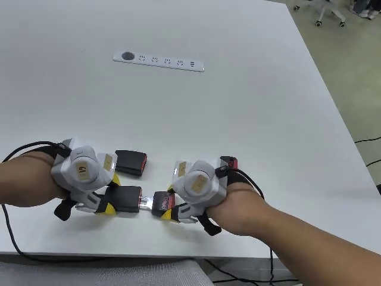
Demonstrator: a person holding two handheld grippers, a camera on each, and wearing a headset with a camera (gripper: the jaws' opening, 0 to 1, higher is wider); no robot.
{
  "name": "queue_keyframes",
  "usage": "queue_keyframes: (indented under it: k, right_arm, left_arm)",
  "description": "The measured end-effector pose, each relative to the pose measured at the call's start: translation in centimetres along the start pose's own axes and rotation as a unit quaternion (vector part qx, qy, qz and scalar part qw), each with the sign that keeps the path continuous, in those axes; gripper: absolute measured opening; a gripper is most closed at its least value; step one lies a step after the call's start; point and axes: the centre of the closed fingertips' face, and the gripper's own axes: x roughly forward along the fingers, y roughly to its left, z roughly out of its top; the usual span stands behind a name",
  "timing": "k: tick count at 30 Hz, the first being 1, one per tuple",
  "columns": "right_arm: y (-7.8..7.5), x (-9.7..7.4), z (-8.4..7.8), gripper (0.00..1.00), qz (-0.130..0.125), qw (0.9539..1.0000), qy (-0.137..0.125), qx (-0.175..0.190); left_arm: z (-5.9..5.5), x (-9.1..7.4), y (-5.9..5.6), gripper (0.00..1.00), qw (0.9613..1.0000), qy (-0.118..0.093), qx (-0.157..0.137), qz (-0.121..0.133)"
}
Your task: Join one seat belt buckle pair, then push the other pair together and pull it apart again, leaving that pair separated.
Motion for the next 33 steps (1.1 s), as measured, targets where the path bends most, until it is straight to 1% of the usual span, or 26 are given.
queue_keyframes:
  k: [7, 14, 17, 20, 24, 33]
  right_arm:
    - [-0.04, 0.03, 0.04, 0.31, 0.005, 0.9999, 0.005, -0.011]
    - [-0.26, 0.22, 0.1, 0.3, 0.007, 0.9999, 0.006, -0.008]
    - [-0.23, 0.28, 0.14, 0.3, 0.006, 0.9999, 0.007, -0.009]
    - [-0.25, 0.3, 0.19, 0.29, 0.011, 0.9999, 0.005, -0.005]
    - [-0.29, 0.41, 0.35, 0.28, 0.012, 0.9998, 0.008, -0.012]
    - [-0.32, 0.8, 0.72, 0.28, 0.011, 0.9998, 0.005, -0.015]
  left_arm:
    - [0.03, 0.01, -0.02, 0.33, 1.0, -0.002, 0.005, -0.007]
    - [0.37, -0.11, -0.24, 0.32, 0.9999, -0.004, 0.0, -0.014]
    - [0.51, -0.19, -0.34, 0.32, 0.9999, -0.004, 0.0, -0.014]
    - [0.61, -0.26, -0.42, 0.32, 0.9999, -0.008, 0.001, -0.013]
    - [0.72, -0.29, -0.44, 0.32, 0.9999, -0.005, 0.003, -0.015]
    - [0.63, -0.22, -0.28, 0.32, 0.9998, 0.0, 0.004, -0.019]
